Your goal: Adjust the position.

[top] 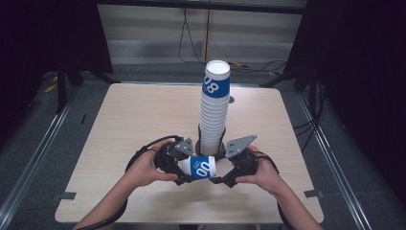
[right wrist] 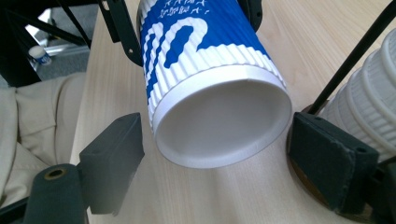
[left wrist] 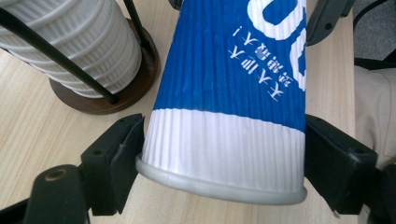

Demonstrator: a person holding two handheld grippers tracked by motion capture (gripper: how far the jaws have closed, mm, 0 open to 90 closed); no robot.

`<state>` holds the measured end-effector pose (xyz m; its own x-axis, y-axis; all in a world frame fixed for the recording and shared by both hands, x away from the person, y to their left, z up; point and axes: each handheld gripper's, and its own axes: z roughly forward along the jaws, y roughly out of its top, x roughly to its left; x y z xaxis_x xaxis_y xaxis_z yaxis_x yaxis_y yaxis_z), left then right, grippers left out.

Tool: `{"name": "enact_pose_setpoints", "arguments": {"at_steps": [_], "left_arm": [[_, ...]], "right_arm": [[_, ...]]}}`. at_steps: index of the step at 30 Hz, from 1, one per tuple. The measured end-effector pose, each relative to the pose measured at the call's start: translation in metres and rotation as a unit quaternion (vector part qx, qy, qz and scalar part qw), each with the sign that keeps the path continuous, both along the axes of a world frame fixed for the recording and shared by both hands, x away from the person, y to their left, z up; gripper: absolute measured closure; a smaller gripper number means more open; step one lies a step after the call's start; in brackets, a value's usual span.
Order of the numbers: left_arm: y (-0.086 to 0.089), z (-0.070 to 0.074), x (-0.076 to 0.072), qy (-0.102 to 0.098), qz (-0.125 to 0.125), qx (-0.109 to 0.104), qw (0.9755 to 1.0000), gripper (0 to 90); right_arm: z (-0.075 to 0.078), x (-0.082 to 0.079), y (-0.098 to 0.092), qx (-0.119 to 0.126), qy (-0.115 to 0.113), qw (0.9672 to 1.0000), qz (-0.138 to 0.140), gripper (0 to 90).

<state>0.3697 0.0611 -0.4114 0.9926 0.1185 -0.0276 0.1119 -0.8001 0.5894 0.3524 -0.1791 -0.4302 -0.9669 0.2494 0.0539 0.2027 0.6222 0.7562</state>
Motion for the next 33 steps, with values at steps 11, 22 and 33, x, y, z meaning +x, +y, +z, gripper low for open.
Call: {"name": "enact_pose_setpoints", "arguments": {"at_steps": [11,22,33], "left_arm": [[-0.002,-0.003,0.001,0.006,-0.001,0.017,0.9998,19.0],[-0.005,-0.003,0.001,0.010,-0.002,0.023,0.9997,19.0],[-0.008,-0.001,0.001,0.013,-0.007,0.024,0.9996,19.0]], "right_arm": [[0.004,0.002,0.006,-0.069,-0.007,0.9975,0.010,16.5],[0.011,0.003,0.012,-0.118,-0.007,0.9929,0.017,16.5],[0.015,0.005,0.021,-0.157,-0.014,0.9869,0.035,16.9]]}}
